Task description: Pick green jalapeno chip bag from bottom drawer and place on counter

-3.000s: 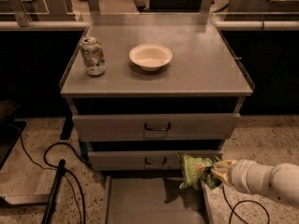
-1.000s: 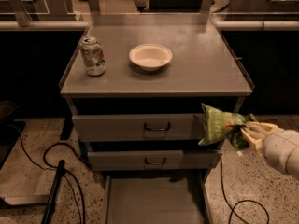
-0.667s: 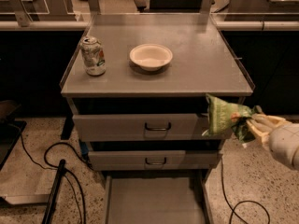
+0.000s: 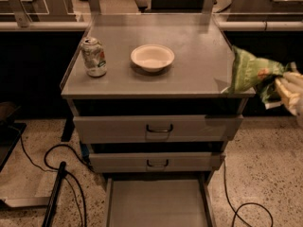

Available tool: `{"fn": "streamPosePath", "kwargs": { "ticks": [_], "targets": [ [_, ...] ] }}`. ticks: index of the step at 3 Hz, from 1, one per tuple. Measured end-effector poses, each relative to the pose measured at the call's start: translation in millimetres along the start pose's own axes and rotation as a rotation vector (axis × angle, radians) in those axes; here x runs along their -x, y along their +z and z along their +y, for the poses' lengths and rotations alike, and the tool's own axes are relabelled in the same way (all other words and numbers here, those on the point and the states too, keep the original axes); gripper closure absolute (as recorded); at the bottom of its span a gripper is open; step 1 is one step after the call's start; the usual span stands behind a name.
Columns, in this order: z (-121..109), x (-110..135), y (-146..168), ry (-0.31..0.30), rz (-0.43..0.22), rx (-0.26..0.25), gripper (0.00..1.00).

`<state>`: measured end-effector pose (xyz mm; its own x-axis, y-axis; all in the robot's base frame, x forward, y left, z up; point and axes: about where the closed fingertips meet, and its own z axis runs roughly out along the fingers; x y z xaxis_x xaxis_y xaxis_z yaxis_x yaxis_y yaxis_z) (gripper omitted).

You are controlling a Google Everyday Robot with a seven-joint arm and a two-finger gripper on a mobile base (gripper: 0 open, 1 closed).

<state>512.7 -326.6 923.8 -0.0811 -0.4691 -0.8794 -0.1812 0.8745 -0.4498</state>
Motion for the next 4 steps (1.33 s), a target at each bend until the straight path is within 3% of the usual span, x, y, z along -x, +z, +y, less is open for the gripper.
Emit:
{"fn": "streamPosePath", "kwargs": {
  "ticks": [1,2,4],
  "targets": [
    [-5.1,5.4,0.1,-0.001,-0.009,-0.011,1.0],
    [0.5,6.6,16.6,0.039,0.016,0.012,1.0],
    [42.2,14.1,78.0,0.082,0.069,0.138,1.0]
  ]
}}
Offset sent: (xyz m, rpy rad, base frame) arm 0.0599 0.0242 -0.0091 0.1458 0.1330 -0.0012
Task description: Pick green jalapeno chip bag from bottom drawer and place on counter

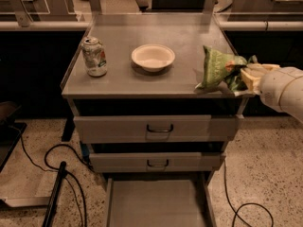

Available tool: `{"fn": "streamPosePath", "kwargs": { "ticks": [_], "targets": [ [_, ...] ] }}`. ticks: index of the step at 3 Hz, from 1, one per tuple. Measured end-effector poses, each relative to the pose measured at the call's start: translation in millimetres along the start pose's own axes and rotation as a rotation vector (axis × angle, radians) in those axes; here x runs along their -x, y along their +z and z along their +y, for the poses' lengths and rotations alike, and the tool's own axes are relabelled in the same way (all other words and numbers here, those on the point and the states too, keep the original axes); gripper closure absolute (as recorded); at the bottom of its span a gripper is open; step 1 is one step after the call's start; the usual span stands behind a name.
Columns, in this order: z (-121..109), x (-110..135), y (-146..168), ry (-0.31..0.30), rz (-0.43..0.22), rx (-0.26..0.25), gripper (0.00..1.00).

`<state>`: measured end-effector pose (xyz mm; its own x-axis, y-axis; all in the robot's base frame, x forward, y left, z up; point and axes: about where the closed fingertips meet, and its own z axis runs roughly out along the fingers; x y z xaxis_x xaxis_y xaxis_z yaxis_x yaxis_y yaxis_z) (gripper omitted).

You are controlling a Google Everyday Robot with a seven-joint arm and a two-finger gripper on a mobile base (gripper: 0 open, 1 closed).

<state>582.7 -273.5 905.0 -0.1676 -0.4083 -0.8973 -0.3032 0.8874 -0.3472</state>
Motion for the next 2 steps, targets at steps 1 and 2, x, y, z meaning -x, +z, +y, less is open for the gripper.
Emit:
{"fn": "streamPosePath", "kwargs": {
  "ticks": [1,2],
  "targets": [
    [16.7,4.3,24.9,-0.002,0.012,0.054,1.0],
    [29.6,13.3,44.8,-0.02,0.012,0.1,1.0]
  ]
}}
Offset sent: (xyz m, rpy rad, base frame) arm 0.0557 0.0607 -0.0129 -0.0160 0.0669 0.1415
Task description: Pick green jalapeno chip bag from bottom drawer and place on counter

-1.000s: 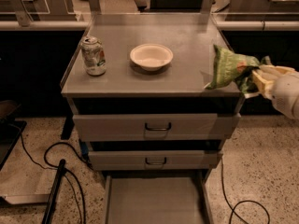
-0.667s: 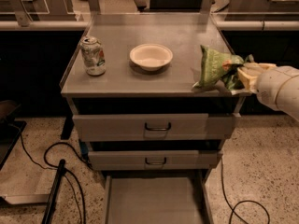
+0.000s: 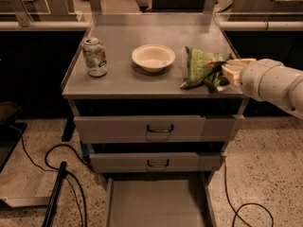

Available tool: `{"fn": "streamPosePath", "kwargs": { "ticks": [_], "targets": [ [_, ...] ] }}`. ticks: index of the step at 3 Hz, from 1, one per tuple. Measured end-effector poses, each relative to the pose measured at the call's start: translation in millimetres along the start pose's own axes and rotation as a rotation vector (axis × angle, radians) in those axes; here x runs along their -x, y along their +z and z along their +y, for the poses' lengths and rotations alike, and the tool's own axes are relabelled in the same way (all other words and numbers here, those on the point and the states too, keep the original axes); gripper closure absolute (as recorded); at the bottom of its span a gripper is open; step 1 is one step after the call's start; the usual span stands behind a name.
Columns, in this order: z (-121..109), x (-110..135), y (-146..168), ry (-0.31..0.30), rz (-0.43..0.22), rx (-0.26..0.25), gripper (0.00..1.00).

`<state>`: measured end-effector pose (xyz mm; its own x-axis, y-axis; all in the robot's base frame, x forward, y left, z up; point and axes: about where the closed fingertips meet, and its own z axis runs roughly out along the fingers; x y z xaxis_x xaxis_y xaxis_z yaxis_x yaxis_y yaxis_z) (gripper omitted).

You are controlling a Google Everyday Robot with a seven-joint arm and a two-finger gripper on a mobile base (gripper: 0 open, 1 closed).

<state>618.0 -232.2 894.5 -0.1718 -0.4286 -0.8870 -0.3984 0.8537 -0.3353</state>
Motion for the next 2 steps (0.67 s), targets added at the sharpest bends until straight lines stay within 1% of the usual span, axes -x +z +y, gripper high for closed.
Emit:
{"fn": "streamPosePath", "kwargs": {
  "ticks": [1,2],
  "targets": [
    [-5.1,13.7,21.4,-0.028,-0.004,0.009,1.0],
    [-16.6,13.5,37.7,-0.051,0.011,-0.004,1.0]
  ]
}}
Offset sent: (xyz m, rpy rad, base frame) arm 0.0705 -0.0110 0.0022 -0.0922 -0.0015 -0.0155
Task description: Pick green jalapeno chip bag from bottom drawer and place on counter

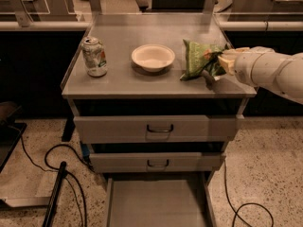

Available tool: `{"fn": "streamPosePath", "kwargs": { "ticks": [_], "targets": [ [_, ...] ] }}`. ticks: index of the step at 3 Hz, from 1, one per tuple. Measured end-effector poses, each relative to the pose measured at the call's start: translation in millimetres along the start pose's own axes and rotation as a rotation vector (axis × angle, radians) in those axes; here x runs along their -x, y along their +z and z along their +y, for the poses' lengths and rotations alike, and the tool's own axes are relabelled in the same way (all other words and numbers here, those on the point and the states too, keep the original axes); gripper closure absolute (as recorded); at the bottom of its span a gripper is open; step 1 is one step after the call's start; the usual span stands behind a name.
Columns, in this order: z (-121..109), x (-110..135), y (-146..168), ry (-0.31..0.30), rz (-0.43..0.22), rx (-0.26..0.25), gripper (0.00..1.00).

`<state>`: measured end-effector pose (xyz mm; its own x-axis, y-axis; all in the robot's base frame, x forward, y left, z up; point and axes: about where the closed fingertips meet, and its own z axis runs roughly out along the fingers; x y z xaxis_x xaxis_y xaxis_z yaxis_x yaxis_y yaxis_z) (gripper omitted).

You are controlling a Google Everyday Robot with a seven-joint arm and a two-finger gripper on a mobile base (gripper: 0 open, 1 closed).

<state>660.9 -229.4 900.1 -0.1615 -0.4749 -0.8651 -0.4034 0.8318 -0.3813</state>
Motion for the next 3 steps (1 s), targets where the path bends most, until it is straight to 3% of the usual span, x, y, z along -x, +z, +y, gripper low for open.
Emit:
{"fn": "streamPosePath", "kwargs": {
  "ticks": [1,2,3],
  "targets": [
    [-19.1,-11.9,11.8,-0.008,0.03,-0.029,1.0],
    [-22.1,-14.4,11.1,-0.009,0.036,-0.034,0.82],
    [-22.1,-14.3,11.1,-0.009,0.036,-0.034,0.57]
  ]
}}
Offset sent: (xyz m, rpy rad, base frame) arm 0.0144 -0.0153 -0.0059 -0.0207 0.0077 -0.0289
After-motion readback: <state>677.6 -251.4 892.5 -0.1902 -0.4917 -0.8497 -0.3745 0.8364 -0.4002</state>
